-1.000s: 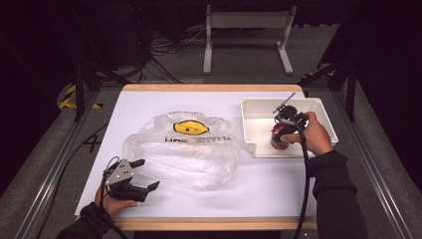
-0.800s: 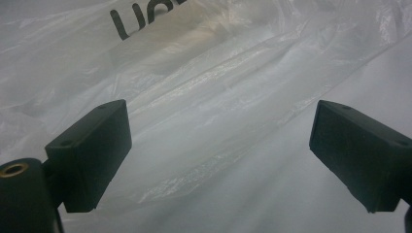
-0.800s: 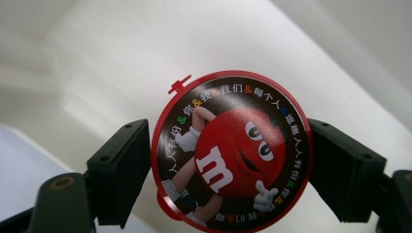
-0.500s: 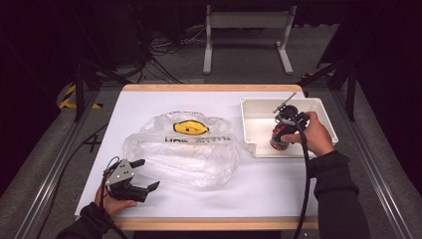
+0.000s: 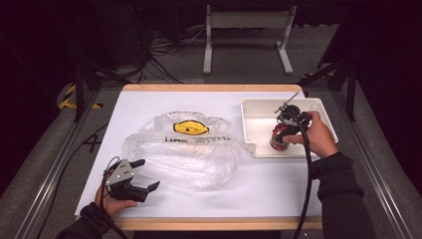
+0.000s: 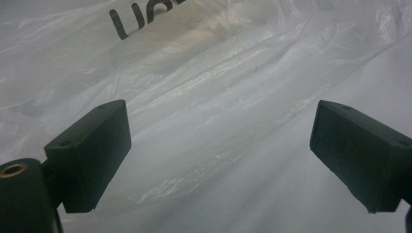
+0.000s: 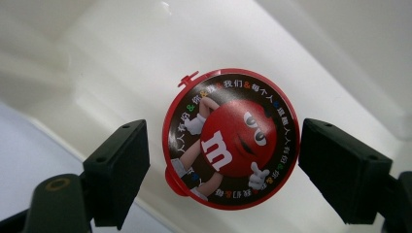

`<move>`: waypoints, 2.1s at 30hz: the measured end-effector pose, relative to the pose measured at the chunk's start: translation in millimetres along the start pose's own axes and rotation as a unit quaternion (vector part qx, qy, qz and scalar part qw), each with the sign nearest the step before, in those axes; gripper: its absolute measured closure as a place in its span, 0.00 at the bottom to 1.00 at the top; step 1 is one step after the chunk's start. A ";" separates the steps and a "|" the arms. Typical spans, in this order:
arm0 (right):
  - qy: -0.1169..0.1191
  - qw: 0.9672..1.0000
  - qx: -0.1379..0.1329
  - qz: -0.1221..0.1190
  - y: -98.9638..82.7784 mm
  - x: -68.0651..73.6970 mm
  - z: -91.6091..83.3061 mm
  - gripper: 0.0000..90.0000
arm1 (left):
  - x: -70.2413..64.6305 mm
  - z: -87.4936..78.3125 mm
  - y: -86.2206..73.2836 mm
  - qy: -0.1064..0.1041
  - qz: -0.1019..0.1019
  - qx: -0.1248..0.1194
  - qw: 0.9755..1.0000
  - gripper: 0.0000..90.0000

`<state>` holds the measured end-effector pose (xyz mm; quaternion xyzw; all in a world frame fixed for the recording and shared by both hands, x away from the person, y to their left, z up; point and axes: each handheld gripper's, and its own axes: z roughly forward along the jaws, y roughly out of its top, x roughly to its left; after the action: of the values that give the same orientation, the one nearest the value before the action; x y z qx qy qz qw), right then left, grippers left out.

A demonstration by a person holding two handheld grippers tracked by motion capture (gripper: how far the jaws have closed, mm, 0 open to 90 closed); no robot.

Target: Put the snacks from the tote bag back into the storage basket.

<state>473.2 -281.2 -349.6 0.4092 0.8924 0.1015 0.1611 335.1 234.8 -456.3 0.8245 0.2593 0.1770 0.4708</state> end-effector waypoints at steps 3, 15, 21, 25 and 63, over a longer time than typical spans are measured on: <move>0.002 1.000 -0.004 -0.005 -0.2 2.4 -3.2 0.22 | 0.0 0.1 0.0 0.000 0.000 0.000 1.000 0.10; -0.003 1.000 -0.018 -0.019 -2.0 9.8 -11.8 0.22 | 0.1 0.0 -0.1 -0.001 -0.001 -0.002 1.000 0.09; -0.007 0.999 -0.019 -0.027 -6.6 13.2 -12.7 0.22 | 0.1 0.1 -0.1 0.000 0.000 -0.001 1.000 0.09; -0.006 0.999 -0.024 -0.028 -8.8 15.0 -14.9 0.22 | 0.1 0.0 -0.1 0.000 -0.001 -0.001 1.000 0.09; -0.018 0.993 -0.092 -0.070 -62.1 47.9 -26.0 0.19 | -0.2 0.6 0.2 0.002 0.000 0.002 1.000 0.09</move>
<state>390.9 -286.0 -354.7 0.3312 0.9024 0.1644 0.2211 335.3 234.3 -456.4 0.8254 0.2604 0.1780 0.4682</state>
